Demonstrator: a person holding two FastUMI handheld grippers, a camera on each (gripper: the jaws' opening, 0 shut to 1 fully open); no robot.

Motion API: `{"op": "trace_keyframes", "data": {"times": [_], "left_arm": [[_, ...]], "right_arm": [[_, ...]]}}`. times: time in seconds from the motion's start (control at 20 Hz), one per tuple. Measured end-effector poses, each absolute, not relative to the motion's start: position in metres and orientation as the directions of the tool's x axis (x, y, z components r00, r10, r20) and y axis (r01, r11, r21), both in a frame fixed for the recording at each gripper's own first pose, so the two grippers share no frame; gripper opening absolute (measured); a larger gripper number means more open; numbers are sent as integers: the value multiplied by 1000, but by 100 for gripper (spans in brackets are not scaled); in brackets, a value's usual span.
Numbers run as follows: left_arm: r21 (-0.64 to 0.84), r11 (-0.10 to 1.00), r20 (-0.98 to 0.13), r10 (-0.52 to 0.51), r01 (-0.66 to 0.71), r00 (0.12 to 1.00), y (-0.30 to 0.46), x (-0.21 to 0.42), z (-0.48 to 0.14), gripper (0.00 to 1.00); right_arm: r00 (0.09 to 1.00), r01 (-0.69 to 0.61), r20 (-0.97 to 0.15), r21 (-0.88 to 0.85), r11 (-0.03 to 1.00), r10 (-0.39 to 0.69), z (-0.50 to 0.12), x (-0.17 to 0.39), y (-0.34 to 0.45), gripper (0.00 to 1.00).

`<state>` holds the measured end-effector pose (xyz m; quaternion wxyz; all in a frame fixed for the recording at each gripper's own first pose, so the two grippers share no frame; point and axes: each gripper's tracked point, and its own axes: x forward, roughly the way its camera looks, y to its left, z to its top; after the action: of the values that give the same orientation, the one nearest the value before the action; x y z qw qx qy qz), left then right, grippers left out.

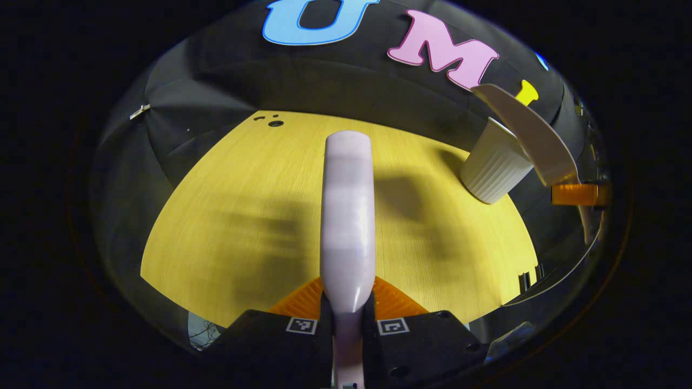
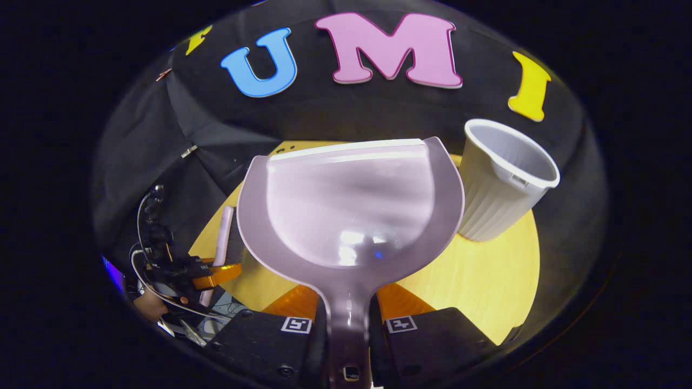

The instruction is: Pick up the small broom and dustpan from the desktop, sweep the trash into the dustpan with the broom, and then empty the trash into the garbage bin.

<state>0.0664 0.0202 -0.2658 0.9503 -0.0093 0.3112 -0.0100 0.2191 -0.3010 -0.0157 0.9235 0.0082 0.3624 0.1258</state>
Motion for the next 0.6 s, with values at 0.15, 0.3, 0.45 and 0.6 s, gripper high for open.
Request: {"op": "trace_keyframes", "data": {"times": [0.15, 0.3, 0.45, 0.6], "left_arm": [[48, 999, -640, 18, 16, 768, 22, 81, -288, 25], [125, 991, -682, 54, 45, 730, 21, 96, -305, 26], [171, 984, -716, 84, 58, 693, 23, 112, -320, 26], [180, 983, -759, 112, 41, 641, 21, 121, -333, 27]], "right_arm": [[639, -200, -746, 75, 977, 188, -62, 212, -302, 35], [553, -179, -819, 67, 982, 157, -99, 200, -310, 35], [499, -131, -858, 64, 989, 121, -112, 194, -317, 31], [476, -80, -875, 59, 995, 90, -107, 197, -313, 35]]}}
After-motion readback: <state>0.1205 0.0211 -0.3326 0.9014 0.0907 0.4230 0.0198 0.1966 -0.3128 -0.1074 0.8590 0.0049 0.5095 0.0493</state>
